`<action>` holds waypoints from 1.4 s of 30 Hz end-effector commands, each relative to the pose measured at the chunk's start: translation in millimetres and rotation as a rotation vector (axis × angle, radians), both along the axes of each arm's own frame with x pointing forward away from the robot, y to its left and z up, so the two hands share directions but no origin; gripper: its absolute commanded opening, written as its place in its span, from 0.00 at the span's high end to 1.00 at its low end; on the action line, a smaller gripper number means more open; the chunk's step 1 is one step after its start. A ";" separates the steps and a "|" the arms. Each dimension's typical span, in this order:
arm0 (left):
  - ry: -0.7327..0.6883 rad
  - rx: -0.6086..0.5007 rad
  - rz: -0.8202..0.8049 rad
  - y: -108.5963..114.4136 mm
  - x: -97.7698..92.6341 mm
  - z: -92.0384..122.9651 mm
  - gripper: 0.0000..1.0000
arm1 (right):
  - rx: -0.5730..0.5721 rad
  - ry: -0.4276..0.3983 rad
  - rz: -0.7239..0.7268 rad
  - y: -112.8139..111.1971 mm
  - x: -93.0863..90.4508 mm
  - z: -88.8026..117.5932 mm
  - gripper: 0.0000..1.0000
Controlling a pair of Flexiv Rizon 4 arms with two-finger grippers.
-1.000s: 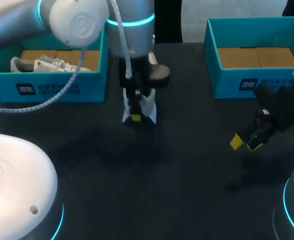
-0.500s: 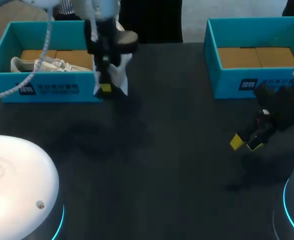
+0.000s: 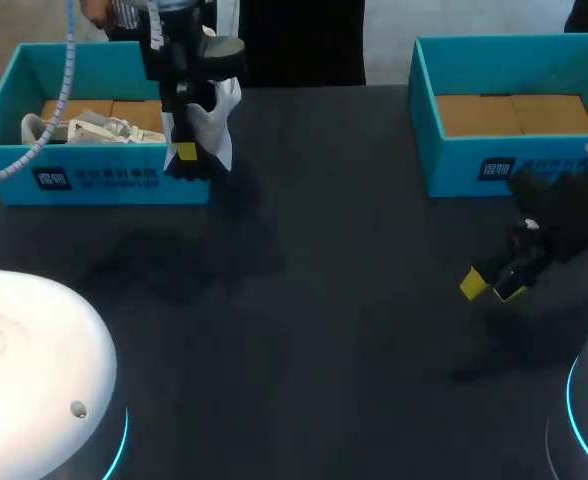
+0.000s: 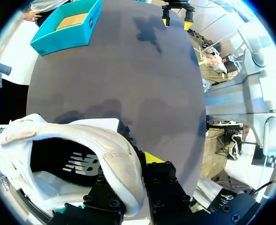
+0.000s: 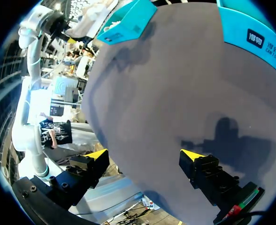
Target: Take the shoe out of the shoebox, open the shoe tongue, remove and reinsert the insole, then place the shoe into the shoebox
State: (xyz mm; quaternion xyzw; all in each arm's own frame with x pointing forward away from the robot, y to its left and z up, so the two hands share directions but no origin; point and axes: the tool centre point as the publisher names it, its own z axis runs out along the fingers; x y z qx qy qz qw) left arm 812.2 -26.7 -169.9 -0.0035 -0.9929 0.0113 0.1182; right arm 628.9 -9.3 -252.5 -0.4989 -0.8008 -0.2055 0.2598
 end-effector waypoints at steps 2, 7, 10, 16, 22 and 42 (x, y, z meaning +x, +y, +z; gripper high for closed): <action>-0.004 0.000 0.000 1.1 -0.9 1.7 1.00 | -0.002 0.000 -0.001 0.5 -0.6 -0.3 0.00; -0.004 0.000 0.000 1.1 -0.9 1.7 1.00 | -0.002 0.000 -0.001 0.5 -0.6 -0.3 0.00; -0.014 0.014 0.004 15.8 17.1 6.1 1.00 | -0.002 0.000 -0.001 0.5 -0.6 -0.3 0.00; -0.018 0.026 0.039 49.6 53.9 12.9 1.00 | -0.002 0.000 -0.001 0.5 -0.6 -0.3 0.00; -0.008 0.032 0.007 82.2 87.3 16.0 1.00 | -0.002 0.000 -0.001 0.5 -0.6 -0.3 0.00; -0.027 0.094 -0.299 166.1 172.0 -1.7 1.00 | -0.002 0.000 -0.001 0.5 -0.6 -0.3 0.00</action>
